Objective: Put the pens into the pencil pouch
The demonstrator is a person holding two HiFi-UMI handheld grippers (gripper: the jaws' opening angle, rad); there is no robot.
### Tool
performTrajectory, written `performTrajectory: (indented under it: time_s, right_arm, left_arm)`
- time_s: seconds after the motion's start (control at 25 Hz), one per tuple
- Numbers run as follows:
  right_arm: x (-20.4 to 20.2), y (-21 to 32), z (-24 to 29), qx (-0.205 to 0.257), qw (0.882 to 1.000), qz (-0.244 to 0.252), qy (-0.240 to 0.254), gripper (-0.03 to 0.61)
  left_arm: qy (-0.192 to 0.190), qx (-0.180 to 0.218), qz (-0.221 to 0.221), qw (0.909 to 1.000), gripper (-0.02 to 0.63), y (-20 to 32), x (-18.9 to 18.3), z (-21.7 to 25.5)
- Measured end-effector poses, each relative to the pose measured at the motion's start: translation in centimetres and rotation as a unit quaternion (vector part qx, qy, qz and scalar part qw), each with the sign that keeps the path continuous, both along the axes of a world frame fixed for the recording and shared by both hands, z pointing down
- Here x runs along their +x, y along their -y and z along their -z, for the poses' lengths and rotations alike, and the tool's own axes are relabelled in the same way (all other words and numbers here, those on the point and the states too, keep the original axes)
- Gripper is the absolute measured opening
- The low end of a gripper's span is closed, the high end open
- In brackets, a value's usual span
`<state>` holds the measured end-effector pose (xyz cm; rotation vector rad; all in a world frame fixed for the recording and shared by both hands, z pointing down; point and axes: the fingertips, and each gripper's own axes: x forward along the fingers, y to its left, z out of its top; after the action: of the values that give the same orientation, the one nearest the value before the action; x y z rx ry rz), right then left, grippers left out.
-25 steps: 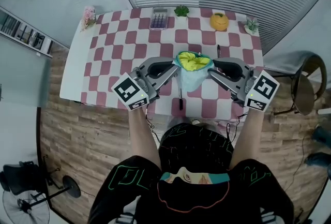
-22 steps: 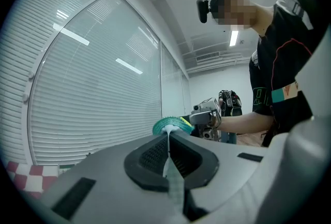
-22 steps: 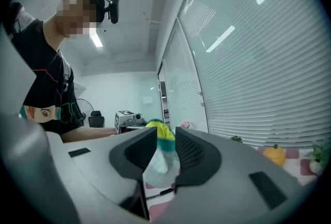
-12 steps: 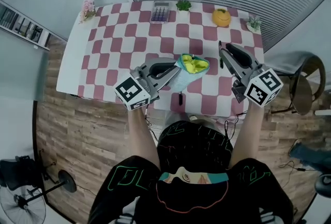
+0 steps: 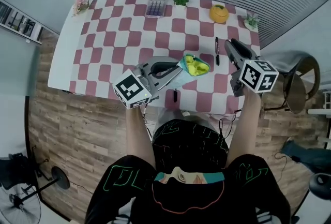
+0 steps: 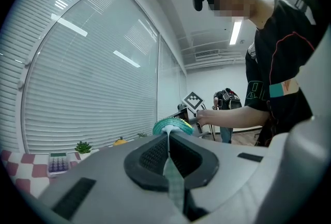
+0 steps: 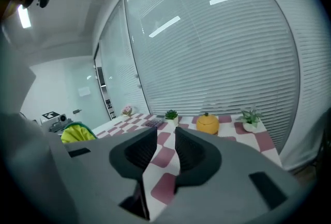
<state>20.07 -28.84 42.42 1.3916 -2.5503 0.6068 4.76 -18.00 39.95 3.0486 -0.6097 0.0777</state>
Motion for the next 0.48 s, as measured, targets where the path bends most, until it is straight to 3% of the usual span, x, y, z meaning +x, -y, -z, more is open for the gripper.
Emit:
performTrajectory:
  time_s: [0.48]
  right_arm:
    - [0.6, 4.7, -7.0, -0.146, 0.985, 0.014, -0.088, 0.094]
  left_arm:
    - [-0.011, -0.005, 0.006, 0.9999, -0.002, 0.5, -0.4, -0.5]
